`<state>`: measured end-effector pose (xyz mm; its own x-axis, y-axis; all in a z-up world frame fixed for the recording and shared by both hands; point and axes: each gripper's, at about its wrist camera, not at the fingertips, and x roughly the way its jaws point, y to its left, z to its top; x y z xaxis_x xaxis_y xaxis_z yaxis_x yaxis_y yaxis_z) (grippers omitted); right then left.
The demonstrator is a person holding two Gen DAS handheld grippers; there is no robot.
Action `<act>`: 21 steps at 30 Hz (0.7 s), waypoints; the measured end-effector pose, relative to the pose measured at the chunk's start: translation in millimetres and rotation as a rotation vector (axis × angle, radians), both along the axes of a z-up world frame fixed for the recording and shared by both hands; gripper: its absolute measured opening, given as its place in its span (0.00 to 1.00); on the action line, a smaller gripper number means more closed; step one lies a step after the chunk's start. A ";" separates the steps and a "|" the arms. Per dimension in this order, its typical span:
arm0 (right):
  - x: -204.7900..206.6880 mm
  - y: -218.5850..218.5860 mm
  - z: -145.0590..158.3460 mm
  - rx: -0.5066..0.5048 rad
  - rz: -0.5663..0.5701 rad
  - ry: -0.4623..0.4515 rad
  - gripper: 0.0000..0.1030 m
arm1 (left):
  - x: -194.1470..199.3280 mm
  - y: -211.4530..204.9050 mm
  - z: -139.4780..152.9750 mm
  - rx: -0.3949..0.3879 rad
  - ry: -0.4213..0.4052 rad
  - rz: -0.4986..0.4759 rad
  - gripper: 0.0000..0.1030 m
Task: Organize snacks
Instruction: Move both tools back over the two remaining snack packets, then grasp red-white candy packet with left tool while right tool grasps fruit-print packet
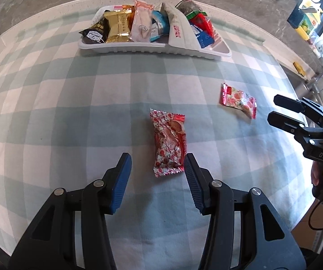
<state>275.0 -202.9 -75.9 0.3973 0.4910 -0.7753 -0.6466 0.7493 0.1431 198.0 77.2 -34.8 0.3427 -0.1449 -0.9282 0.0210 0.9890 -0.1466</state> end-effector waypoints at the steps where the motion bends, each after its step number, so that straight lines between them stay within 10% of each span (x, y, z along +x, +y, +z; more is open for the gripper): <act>1: 2.7 3.8 -1.9 -0.010 0.007 -0.001 0.64 | 2.1 -0.1 -1.7 -0.003 0.004 -0.003 0.45; 21: 38.3 43.6 -32.1 -0.199 0.117 -0.021 0.64 | 25.7 -23.9 -25.3 0.047 0.025 -0.092 0.45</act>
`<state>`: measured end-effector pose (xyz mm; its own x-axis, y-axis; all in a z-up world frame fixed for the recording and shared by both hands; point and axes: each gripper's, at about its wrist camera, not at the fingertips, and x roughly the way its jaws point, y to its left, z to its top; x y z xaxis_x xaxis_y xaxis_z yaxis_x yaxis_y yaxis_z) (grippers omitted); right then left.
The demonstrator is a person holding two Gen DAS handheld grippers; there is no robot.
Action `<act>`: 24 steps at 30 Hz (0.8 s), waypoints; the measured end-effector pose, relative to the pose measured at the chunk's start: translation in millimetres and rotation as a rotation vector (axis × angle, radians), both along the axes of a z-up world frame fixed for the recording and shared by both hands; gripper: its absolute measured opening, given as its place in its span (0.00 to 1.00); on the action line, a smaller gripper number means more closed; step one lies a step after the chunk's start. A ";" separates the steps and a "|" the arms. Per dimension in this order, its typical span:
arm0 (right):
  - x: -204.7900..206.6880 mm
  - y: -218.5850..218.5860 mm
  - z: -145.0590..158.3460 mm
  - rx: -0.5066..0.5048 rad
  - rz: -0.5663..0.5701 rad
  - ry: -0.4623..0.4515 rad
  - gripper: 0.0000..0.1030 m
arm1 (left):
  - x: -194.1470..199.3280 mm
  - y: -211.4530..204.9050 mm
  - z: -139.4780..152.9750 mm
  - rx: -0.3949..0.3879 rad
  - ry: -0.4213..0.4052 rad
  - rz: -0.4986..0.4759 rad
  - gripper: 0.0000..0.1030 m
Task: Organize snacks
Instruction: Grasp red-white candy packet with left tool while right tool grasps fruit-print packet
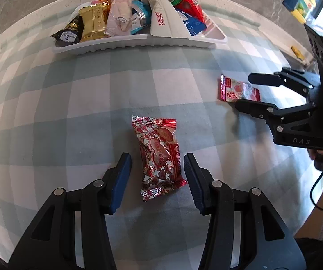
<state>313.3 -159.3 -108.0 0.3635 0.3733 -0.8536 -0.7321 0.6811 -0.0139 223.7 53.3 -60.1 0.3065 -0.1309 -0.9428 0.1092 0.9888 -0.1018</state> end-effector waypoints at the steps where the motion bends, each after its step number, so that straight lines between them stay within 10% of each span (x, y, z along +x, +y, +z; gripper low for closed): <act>1: 0.0 1.1 -1.8 -0.007 0.007 0.001 0.64 | -0.6 -2.0 -0.7 0.014 -0.005 -0.008 0.45; 10: -1.6 3.2 -3.7 -0.003 0.030 0.007 0.39 | -5.3 -11.9 -3.1 0.087 -0.053 -0.040 0.34; 24: 5.8 -23.5 2.6 0.207 -0.086 0.183 0.37 | -11.0 4.0 6.0 -0.008 -0.062 -0.015 0.28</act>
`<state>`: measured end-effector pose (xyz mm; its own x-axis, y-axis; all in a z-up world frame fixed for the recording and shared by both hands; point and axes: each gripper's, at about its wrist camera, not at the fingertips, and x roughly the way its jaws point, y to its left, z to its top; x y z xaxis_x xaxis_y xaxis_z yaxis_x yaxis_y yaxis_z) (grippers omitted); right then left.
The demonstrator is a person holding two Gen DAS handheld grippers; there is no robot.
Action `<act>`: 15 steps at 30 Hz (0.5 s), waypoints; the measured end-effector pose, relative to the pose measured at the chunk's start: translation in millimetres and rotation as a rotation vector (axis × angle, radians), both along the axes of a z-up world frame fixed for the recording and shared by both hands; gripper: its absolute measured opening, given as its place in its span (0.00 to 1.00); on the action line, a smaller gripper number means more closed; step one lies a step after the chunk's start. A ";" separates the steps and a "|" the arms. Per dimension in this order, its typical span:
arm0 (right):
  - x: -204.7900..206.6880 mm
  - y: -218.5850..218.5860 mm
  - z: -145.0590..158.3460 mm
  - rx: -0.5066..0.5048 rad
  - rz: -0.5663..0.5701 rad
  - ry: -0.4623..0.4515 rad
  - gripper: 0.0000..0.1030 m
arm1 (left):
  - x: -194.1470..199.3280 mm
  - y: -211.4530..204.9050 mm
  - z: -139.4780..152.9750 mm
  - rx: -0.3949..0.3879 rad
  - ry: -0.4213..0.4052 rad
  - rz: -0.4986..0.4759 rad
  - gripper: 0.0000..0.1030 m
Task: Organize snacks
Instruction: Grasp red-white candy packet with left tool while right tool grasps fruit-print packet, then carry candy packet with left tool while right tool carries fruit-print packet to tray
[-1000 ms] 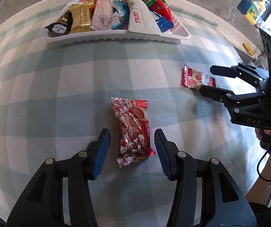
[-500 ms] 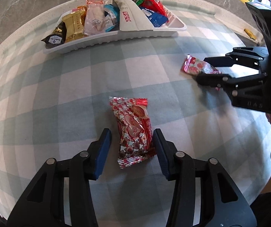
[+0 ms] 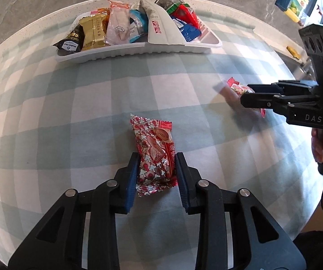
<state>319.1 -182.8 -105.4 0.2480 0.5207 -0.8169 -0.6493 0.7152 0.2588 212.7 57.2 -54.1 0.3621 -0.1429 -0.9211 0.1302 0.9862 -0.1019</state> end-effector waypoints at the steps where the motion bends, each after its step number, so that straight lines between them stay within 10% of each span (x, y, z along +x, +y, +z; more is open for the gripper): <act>1: 0.2 -1.7 0.4 0.015 -0.008 0.011 0.37 | -0.3 -0.2 0.3 -0.002 -0.001 -0.002 0.28; 15: -3.8 -11.5 10.2 0.123 -0.064 0.072 0.37 | 0.0 4.7 11.0 -0.037 -0.028 -0.011 0.28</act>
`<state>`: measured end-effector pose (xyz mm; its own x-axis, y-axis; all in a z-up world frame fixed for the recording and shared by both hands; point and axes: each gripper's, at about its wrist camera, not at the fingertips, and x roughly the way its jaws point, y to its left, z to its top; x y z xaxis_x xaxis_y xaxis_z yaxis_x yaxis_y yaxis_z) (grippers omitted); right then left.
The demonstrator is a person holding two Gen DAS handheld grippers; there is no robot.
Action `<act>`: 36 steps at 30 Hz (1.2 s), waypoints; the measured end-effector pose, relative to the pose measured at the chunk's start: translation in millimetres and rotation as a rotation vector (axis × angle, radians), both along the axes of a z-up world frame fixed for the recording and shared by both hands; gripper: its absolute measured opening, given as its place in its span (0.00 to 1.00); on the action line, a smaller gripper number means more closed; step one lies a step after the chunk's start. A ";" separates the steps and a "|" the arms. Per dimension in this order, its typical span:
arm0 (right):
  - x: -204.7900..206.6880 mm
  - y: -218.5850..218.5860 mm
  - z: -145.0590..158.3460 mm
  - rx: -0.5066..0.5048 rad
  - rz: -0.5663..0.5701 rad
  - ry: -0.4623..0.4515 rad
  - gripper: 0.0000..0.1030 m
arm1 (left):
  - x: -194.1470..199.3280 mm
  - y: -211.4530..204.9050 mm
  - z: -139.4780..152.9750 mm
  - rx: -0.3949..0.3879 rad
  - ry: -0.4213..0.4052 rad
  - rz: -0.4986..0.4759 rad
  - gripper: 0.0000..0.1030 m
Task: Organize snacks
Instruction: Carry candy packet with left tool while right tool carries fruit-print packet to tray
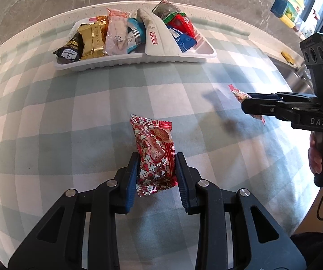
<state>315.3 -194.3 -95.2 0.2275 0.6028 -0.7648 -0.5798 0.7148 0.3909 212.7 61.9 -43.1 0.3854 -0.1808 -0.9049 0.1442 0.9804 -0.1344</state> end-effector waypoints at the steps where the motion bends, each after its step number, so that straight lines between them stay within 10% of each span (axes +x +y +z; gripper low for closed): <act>1: -0.2 0.0 0.4 0.005 -0.002 0.003 0.37 | 0.0 0.9 0.8 -0.002 -0.001 0.000 0.28; 36: 40.3 25.9 44.5 0.169 -0.075 0.016 0.37 | 54.4 41.6 48.7 -0.061 -0.081 0.033 0.28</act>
<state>355.7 -168.4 -50.8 0.2652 0.7046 -0.6582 -0.5200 0.6794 0.5177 267.1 103.6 5.6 0.4637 -0.2206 -0.8581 0.1248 0.9751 -0.1832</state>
